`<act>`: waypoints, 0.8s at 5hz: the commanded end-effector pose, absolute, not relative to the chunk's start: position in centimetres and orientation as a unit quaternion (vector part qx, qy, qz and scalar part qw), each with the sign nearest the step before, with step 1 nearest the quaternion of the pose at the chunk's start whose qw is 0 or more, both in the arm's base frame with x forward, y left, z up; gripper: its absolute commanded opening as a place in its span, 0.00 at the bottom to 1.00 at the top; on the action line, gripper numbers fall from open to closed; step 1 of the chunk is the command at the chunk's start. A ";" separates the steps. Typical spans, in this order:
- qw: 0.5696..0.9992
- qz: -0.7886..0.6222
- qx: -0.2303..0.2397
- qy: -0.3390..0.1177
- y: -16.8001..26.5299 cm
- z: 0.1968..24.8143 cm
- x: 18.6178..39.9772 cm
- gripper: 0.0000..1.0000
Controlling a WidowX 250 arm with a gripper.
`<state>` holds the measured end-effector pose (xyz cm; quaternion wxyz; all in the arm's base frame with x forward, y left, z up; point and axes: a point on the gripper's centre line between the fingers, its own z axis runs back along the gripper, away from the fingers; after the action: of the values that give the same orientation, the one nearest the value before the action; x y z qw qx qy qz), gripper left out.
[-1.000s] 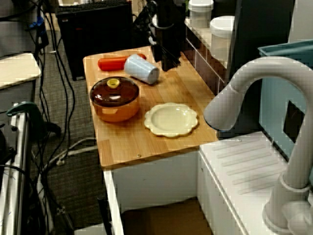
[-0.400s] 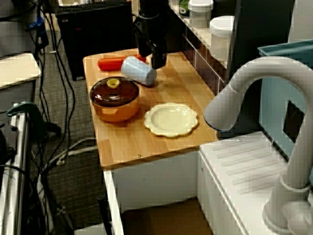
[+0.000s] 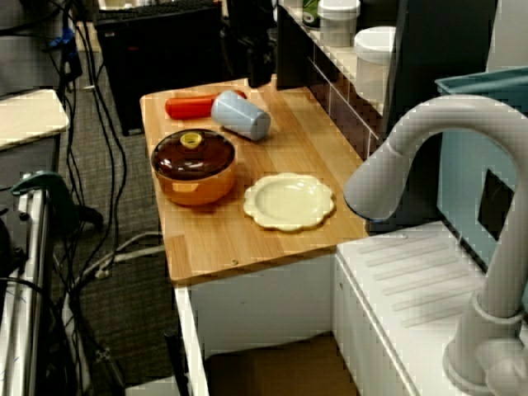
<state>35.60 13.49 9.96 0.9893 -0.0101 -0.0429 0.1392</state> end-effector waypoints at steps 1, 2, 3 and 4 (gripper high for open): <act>0.985 0.147 -0.064 -0.065 16.7 12.0 34.9 1.00; 0.983 0.143 -0.084 -0.073 17.6 11.8 34.2 1.00; 0.982 0.138 -0.105 -0.076 18.1 11.5 33.7 1.00; 0.981 0.130 -0.123 -0.071 18.2 11.0 33.3 1.00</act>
<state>33.25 17.88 10.01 0.9801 -0.1346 -0.0537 0.1359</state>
